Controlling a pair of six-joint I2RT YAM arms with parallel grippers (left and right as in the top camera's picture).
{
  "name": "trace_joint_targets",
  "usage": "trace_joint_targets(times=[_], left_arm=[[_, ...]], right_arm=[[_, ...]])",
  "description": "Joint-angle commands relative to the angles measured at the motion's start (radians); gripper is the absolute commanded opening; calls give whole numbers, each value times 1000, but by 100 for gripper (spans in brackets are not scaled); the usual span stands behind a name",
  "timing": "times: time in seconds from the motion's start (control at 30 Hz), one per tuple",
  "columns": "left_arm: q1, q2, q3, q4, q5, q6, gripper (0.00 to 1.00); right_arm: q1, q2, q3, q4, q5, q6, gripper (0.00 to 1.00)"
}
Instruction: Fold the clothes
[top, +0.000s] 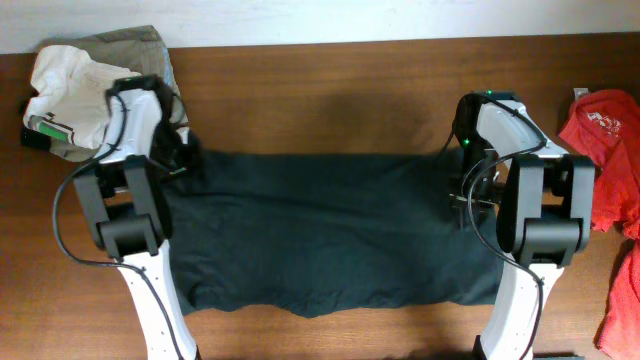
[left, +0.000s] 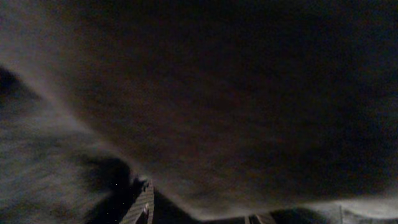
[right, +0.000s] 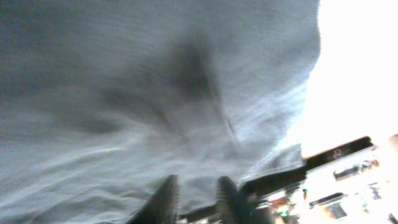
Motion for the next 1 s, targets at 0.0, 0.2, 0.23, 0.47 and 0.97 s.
trace_joint_targets(times=[0.0,0.2,0.23,0.47,0.97], left_arm=[[34,26,136,-85,-64,-20,47],[-29,22,300,-204,-106,-21,55],[-50,22,300,-203,-89,15,55],[-190,22,284,-206,-85,51,54],[-127,22,-170,109,-119,-2,2]], right_arm=[[-4,-113,14,-19,90,18,87],[-18,-134,150,187,-19,-202,82],[-18,-124,140,227,-53,-239,72],[-18,-60,137,290,-148,-238,47],[-53,-48,-141,655,-165,-184,4]])
